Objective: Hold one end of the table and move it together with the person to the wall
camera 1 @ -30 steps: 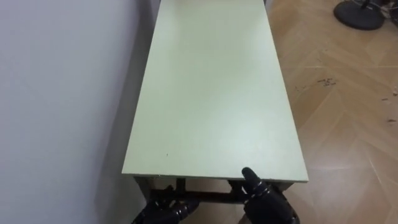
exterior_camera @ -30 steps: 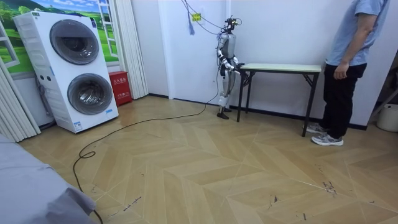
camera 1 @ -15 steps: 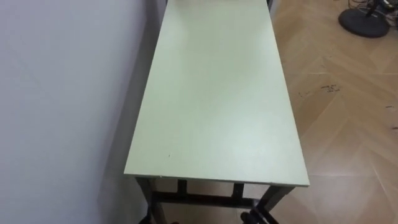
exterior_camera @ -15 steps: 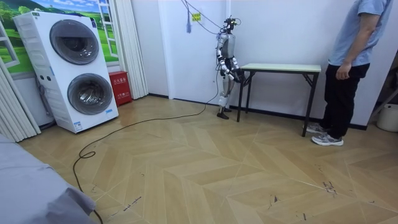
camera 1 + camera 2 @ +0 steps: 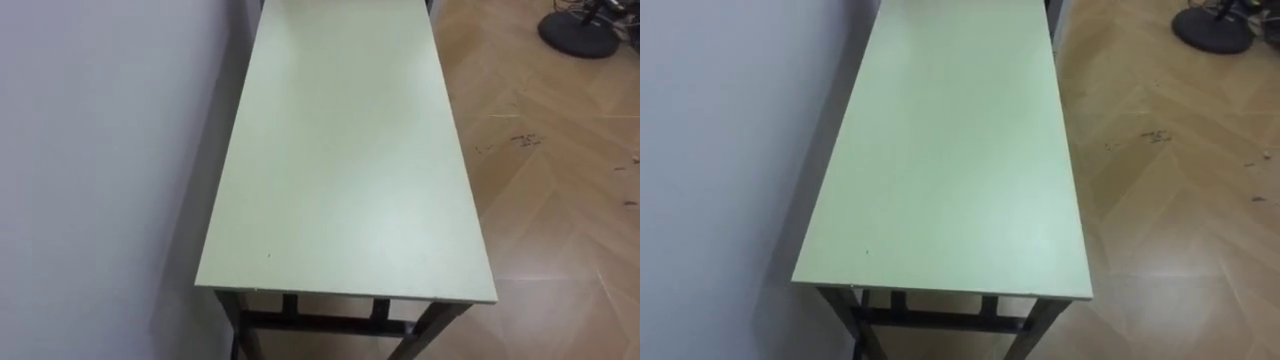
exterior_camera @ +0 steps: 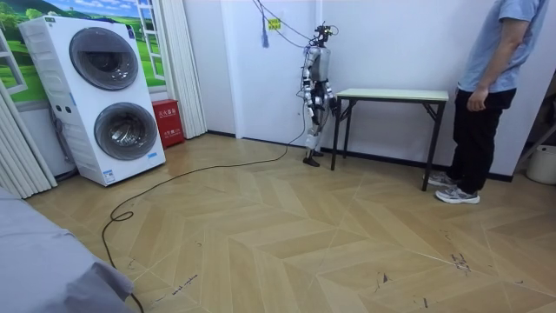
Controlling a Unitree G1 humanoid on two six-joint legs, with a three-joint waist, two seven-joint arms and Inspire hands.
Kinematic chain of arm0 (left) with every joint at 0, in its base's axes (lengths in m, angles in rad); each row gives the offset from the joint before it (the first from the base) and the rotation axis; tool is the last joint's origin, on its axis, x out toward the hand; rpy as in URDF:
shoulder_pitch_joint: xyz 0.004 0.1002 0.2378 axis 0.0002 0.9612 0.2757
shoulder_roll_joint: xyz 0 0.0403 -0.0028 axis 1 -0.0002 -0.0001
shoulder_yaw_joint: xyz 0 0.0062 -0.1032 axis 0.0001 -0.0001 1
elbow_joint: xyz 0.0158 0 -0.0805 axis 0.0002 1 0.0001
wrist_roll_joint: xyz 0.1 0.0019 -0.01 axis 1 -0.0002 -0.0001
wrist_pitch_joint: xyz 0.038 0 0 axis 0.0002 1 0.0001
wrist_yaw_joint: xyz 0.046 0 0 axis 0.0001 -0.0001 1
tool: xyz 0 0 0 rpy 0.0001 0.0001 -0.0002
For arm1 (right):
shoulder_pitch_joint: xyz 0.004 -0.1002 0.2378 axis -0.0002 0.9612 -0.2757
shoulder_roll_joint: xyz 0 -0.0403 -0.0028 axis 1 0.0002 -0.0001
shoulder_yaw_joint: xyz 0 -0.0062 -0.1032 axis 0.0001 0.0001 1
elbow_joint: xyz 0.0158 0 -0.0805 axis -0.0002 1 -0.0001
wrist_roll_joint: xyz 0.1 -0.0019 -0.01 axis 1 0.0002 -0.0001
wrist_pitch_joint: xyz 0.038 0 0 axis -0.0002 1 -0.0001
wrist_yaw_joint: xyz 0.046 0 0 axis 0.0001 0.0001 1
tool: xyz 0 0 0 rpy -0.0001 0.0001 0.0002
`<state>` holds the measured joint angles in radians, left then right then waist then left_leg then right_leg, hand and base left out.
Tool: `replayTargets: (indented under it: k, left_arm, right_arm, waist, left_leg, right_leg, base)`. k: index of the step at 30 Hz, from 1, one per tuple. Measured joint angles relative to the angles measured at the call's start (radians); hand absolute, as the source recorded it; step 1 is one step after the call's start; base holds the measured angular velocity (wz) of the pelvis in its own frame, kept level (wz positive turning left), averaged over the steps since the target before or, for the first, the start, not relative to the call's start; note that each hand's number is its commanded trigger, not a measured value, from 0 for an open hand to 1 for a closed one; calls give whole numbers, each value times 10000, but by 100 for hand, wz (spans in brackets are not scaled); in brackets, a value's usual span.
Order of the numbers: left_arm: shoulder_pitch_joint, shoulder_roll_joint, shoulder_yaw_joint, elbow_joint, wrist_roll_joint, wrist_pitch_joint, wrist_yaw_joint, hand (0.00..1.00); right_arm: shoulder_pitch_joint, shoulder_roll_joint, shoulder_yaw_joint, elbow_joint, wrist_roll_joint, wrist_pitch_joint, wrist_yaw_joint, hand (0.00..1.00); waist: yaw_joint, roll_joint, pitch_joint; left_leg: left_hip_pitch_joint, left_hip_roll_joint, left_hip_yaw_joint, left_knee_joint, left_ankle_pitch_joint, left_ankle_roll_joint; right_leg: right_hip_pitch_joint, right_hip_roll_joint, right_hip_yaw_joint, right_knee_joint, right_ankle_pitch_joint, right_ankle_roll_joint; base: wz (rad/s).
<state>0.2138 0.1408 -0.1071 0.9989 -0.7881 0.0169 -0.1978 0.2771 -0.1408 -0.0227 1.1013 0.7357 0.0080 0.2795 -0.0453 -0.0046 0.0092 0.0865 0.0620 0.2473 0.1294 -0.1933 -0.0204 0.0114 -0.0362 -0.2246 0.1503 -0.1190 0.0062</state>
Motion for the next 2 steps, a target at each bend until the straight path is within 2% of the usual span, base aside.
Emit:
replayTargets:
  k: [2]
  left_arm:
    - [2,-113,278,193,454,-17,172,0]
  right_arm:
    - [-90,38,-4,222,-92,-62,-253,0]
  waist:
    - [19,-10,13]
  left_leg:
    - [122,35,94,-15,-37,-46]
  right_leg:
    - [61,60,147,-1,-39,-34]
  base:
    - [-13]
